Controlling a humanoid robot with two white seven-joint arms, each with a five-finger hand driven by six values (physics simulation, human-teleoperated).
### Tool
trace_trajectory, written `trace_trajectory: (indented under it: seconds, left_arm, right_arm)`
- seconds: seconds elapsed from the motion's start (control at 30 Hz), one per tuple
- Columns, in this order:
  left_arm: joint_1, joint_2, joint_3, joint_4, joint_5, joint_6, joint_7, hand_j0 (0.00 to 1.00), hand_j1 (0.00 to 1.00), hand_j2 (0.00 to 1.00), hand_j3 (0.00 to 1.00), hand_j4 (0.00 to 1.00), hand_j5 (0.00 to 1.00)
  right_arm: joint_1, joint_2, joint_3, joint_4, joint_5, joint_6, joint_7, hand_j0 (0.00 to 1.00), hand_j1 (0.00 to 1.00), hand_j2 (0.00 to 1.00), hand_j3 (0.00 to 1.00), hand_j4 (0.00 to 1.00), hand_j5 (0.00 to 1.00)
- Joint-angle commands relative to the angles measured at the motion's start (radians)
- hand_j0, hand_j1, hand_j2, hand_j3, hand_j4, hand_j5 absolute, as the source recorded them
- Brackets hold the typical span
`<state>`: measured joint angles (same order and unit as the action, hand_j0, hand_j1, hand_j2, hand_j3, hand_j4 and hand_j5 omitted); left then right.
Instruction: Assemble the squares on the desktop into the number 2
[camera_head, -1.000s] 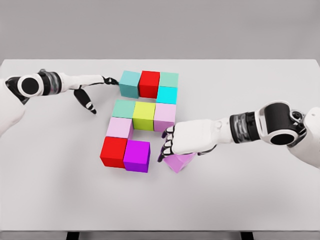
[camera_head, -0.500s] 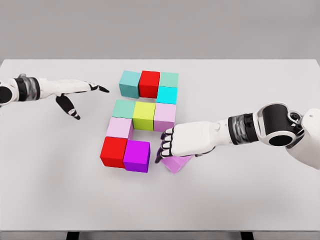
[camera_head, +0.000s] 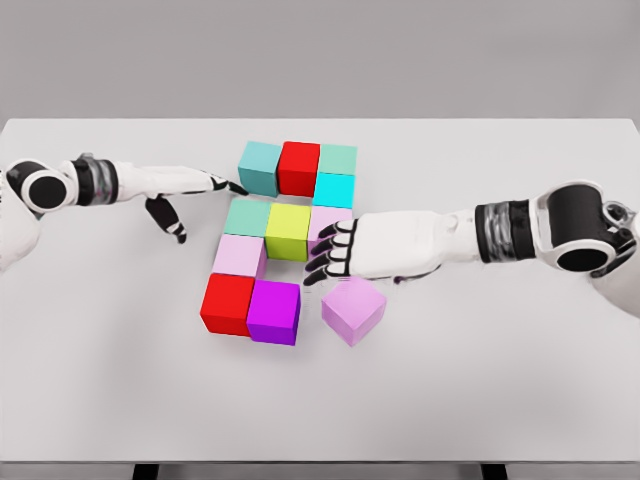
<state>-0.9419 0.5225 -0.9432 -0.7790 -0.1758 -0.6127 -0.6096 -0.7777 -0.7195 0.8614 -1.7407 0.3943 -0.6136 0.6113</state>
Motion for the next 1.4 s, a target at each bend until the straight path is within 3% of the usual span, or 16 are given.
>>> trace_trajectory:
  seconds: [0.0, 0.07, 0.17, 0.27, 0.4, 0.53, 0.67, 0.77, 0.9, 0.93, 1.17, 1.37]
  left_arm:
    - [0.000, -0.007, 0.001, 0.003, 0.004, 0.002, -0.001, 1.00, 1.00, 1.00, 1.00, 1.00, 1.00]
    - [-0.002, -0.010, 0.001, 0.001, 0.004, 0.002, -0.001, 1.00, 1.00, 1.00, 1.00, 1.00, 1.00]
    - [-0.003, -0.016, 0.001, 0.001, 0.002, 0.002, -0.001, 1.00, 1.00, 1.00, 1.00, 1.00, 1.00]
    - [-0.008, -0.016, 0.001, 0.001, 0.004, 0.002, -0.001, 1.00, 1.00, 1.00, 1.00, 1.00, 1.00]
    - [-0.011, -0.038, 0.001, 0.001, -0.021, 0.002, -0.001, 1.00, 1.00, 1.00, 1.00, 1.00, 1.00]
    - [-0.011, -0.038, 0.001, 0.001, -0.021, 0.002, -0.001, 1.00, 1.00, 1.00, 1.00, 1.00, 1.00]
    - [-0.014, -0.035, 0.003, 0.003, -0.021, 0.002, -0.001, 1.00, 1.00, 1.00, 1.00, 1.00, 1.00]
    - [-0.023, 0.033, 0.006, -0.002, -0.005, 0.002, -0.001, 1.00, 1.00, 1.00, 1.00, 1.00, 1.00]
    - [-0.023, 0.183, 0.007, -0.011, 0.183, 0.002, -0.001, 1.00, 1.00, 1.00, 1.00, 1.00, 1.00]
    - [-0.023, 0.185, 0.015, -0.006, 0.191, 0.002, -0.001, 1.00, 1.00, 1.00, 1.00, 1.00, 1.00]
    - [-0.017, 0.183, 0.007, 0.012, 0.170, 0.002, -0.001, 1.00, 1.00, 1.00, 1.00, 1.00, 1.00]
    - [-0.015, 0.185, 0.007, 0.012, 0.170, 0.002, -0.001, 1.00, 1.00, 1.00, 1.00, 1.00, 1.00]
  right_arm:
    - [0.002, -0.009, -0.067, 0.004, -0.041, 0.003, 0.000, 1.00, 1.00, 1.00, 1.00, 1.00, 1.00]
    - [0.024, -0.029, -0.120, 0.053, -0.064, 0.003, 0.000, 1.00, 1.00, 1.00, 1.00, 1.00, 1.00]
    - [0.074, -0.124, -0.159, 0.098, -0.095, 0.003, 0.000, 1.00, 1.00, 1.00, 1.00, 1.00, 1.00]
    - [0.098, -0.126, -0.153, 0.162, -0.083, 0.003, 0.000, 1.00, 1.00, 1.00, 1.00, 1.00, 1.00]
    - [0.107, -0.080, -0.119, 0.248, -0.040, 0.003, 0.000, 1.00, 1.00, 1.00, 1.00, 1.00, 1.00]
    - [0.103, -0.035, -0.068, 0.248, -0.023, 0.003, 0.000, 1.00, 1.00, 1.00, 1.00, 1.00, 1.00]
    - [0.103, -0.035, -0.048, 0.247, -0.006, 0.003, 0.000, 1.00, 1.00, 1.00, 1.00, 1.00, 1.00]
    - [0.103, -0.034, -0.027, 0.225, -0.005, 0.003, 0.000, 1.00, 1.00, 1.00, 1.00, 1.00, 1.00]
    - [0.101, -0.026, -0.005, 0.182, -0.006, 0.003, 0.000, 1.00, 1.00, 1.00, 1.00, 1.00, 1.00]
    - [0.101, -0.026, -0.001, 0.168, -0.005, 0.003, 0.000, 1.00, 1.00, 1.00, 1.00, 1.00, 1.00]
    - [0.089, 0.002, -0.002, 0.122, -0.012, 0.003, 0.000, 1.00, 1.00, 1.00, 1.00, 1.00, 1.00]
    - [0.052, -0.055, -0.051, 0.138, -0.045, 0.003, 0.000, 1.00, 1.00, 1.00, 1.00, 1.00, 1.00]
